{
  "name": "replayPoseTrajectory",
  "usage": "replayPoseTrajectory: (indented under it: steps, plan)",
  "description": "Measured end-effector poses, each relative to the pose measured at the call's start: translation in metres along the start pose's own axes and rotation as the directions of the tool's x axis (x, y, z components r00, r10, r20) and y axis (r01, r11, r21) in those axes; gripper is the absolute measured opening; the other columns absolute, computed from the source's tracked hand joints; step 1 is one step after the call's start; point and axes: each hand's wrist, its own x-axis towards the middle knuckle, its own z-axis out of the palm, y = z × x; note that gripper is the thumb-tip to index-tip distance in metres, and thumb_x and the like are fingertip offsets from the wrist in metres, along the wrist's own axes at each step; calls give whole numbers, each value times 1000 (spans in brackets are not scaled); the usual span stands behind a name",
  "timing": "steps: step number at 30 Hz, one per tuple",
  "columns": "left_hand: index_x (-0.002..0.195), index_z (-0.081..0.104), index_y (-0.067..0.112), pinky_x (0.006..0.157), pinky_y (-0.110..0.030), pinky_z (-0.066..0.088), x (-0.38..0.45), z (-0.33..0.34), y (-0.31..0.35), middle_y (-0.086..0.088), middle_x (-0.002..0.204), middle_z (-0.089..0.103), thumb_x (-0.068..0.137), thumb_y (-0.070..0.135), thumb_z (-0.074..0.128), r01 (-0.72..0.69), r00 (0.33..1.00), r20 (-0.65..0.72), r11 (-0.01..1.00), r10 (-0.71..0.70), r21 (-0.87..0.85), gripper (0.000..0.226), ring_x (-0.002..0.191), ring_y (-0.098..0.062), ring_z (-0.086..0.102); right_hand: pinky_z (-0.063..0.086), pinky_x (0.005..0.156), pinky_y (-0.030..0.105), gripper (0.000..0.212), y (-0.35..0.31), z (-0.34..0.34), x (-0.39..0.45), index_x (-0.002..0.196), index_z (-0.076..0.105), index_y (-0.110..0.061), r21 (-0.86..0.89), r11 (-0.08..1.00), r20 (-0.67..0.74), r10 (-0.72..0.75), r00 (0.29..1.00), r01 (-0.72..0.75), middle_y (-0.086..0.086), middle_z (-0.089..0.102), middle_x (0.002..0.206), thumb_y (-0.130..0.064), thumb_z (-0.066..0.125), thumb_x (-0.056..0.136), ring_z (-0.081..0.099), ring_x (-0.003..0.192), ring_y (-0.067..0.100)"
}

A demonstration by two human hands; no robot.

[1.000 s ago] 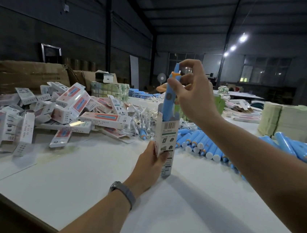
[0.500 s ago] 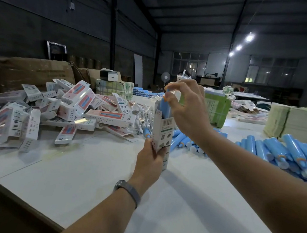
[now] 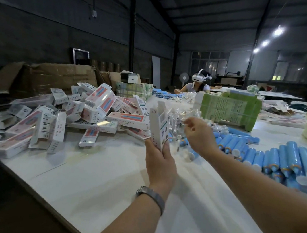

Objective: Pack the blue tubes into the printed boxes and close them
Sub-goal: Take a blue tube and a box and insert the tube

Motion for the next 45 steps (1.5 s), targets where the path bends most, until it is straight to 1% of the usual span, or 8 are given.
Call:
replayPoseTrajectory:
  steps: [7,13,16,18,22,27,37,45]
  plan:
    - [116,40,14,96,-47,48,6,6,-5,-11,127,58,103,19,49,94,996,-6,995,-94,-35,17,114,-32,58,21,116,58,48,37,49,40,142,45,-38,-549,836,353,208,912,22,0,44,152,-26,47,96,23,144,33]
    - [115,41,16,95,-47,50,10,5,-12,-8,128,58,104,24,48,94,995,47,995,-93,-31,16,114,-28,59,18,111,66,23,29,81,59,105,56,-22,-723,684,410,313,857,96,10,56,130,-34,40,94,29,137,38]
    - [116,41,17,96,-48,50,11,6,-13,-6,127,58,104,25,48,101,993,60,995,-100,-16,16,114,-27,59,46,91,43,22,28,78,58,95,59,-21,-730,673,352,219,910,120,1,60,96,-39,48,91,50,98,26]
    - [112,41,20,95,-48,51,11,5,-13,1,121,57,104,25,49,91,994,65,996,-90,-18,13,112,-27,59,45,77,35,17,28,74,56,91,63,-21,-673,731,328,159,931,112,-1,61,87,-36,55,88,53,86,22]
    - [116,42,17,95,-47,51,10,6,-12,1,119,57,103,23,50,58,995,85,998,-57,-9,17,111,-27,60,49,86,37,16,29,66,44,99,74,-25,-456,890,214,88,973,20,5,67,104,-22,63,88,59,103,26]
    - [109,42,17,79,-33,44,8,5,-11,2,102,60,103,22,52,-11,995,97,1000,9,19,13,95,-24,59,41,69,26,23,10,43,36,112,72,-20,-189,981,117,70,991,-47,2,72,101,-17,57,94,57,79,15]
    - [91,43,23,74,-38,52,3,6,-13,14,83,60,98,15,61,-44,959,276,997,60,-65,21,69,6,58,51,68,22,19,-54,-86,-1,112,70,-20,224,957,-329,-102,939,182,-15,61,88,-24,57,100,59,75,6]
    - [85,40,30,73,-32,55,-4,6,-13,10,95,70,91,26,64,-79,919,378,992,109,-95,25,82,-8,66,60,68,37,16,-80,-141,-52,101,64,-30,288,874,-411,-257,875,392,-12,67,86,-17,68,92,65,78,9]
